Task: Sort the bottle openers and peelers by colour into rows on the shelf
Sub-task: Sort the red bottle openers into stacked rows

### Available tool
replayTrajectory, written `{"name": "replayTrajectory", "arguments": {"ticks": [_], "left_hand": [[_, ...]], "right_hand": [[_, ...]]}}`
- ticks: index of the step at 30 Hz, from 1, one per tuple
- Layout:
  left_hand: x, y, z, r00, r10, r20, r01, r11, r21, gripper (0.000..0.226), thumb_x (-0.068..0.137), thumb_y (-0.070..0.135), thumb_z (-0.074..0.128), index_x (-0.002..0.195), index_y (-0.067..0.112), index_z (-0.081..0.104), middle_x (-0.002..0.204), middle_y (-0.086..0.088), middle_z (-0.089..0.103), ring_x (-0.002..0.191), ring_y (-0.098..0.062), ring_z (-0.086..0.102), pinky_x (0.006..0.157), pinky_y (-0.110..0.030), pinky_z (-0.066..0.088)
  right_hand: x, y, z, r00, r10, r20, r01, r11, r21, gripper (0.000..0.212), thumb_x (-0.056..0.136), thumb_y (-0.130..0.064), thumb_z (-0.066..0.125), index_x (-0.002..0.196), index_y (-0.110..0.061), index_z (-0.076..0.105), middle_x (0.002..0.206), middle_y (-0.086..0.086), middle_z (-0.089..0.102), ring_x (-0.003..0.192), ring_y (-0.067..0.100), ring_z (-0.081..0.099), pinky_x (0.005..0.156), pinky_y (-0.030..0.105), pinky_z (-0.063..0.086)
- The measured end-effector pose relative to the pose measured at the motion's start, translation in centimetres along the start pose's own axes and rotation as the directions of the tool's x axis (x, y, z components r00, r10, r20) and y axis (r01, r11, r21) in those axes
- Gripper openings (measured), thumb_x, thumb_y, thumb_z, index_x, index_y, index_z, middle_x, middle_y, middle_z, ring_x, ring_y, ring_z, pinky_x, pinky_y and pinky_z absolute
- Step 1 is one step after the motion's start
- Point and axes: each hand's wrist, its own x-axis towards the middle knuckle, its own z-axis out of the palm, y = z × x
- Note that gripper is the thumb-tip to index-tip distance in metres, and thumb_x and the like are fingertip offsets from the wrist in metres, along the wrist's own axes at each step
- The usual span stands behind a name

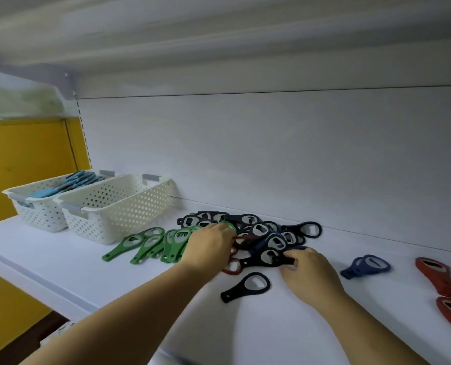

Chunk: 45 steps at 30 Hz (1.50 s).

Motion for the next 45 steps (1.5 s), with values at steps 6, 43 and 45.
{"name": "replayTrajectory", "arguments": {"ticks": [6,43,45], "left_hand": [[-2.4,-1.4,-4.2,0.81,-0.551,0.199,0.471,0.412,-0.78,0.008,0.09,0.005,0.052,0.083,0.007,0.05,0.08,-0.015,0.069,0.058,-0.019,0.06,0.048,-0.026,0.044],[-6.2,-4.7,-3.6,0.732,-0.168,0.661,0.523,-0.484,-0.702,0.035,0.099,0.028,0.044,0.104,0.003,0.068,0.101,-0.018,0.071,0.085,-0.025,0.071,0.068,-0.029,0.06],[-6.4,-4.6,-3.7,0.746,-0.149,0.649,0.55,-0.411,-0.727,0.022,0.097,0.014,0.048,0.101,0.005,0.067,0.089,-0.015,0.072,0.074,-0.019,0.071,0.064,-0.025,0.059]], "right_hand": [[-0.3,-0.5,-0.2,1.0,0.014,-0.013,-0.014,1.0,-0.002,0.037,0.091,-0.034,0.054,0.127,-0.023,0.056,0.12,0.0,0.053,0.113,0.015,0.05,0.087,0.027,0.045],[0.4,-9.6,3.4,0.616,-0.698,-0.365,0.772,0.627,0.105,0.025,0.09,-0.021,0.052,0.095,-0.007,0.072,0.098,0.001,0.064,0.089,0.008,0.06,0.08,0.018,0.049],[0.2,-10.0,3.9,0.61,-0.73,-0.308,0.788,0.602,0.132,0.026,0.09,-0.022,0.052,0.098,-0.008,0.072,0.102,-0.001,0.065,0.091,0.008,0.063,0.081,0.019,0.05]]}}
